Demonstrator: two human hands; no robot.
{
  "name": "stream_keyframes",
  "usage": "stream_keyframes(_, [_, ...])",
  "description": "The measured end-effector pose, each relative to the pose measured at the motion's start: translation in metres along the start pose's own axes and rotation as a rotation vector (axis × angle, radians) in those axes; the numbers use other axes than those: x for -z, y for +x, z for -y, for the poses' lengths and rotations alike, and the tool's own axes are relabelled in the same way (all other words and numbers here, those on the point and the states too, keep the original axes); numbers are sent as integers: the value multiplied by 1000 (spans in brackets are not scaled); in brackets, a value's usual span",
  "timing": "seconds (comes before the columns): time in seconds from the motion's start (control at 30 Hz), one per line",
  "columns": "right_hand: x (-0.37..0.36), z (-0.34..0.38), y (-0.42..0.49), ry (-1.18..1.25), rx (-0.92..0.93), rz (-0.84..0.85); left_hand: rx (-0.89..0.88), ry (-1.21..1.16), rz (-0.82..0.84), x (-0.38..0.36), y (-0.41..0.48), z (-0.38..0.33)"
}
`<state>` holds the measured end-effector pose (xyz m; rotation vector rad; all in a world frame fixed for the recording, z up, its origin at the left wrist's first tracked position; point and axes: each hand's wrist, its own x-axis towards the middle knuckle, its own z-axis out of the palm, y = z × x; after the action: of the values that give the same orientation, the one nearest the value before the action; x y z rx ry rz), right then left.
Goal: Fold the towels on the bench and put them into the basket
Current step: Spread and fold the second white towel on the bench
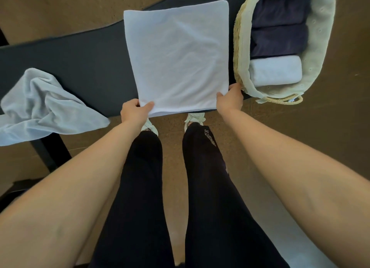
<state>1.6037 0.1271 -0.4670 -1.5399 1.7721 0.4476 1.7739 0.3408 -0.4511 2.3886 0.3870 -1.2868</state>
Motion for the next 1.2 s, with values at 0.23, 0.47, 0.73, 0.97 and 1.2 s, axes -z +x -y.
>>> stream_keyframes(0.23, [-2, -17, -23, 146, -82, 197, -27, -5, -9, 27, -1, 18])
stream_keyframes(0.47, [-8, -38, -53, 312, -252, 285, -19, -24, 31, 51, 0, 41])
stream_keyframes(0.73, [-28, -43, -78, 394, -326, 278, -60, -1, 55, 69, -9, 51])
stream_keyframes(0.97, [-40, -25, -70, 534, -463, 445, -61, -51, 98, 72, -7, 49])
stream_keyframes(1.2, [-25, -29, -74, 576, -489, 460, -69, -69, 65, 76, -14, 49])
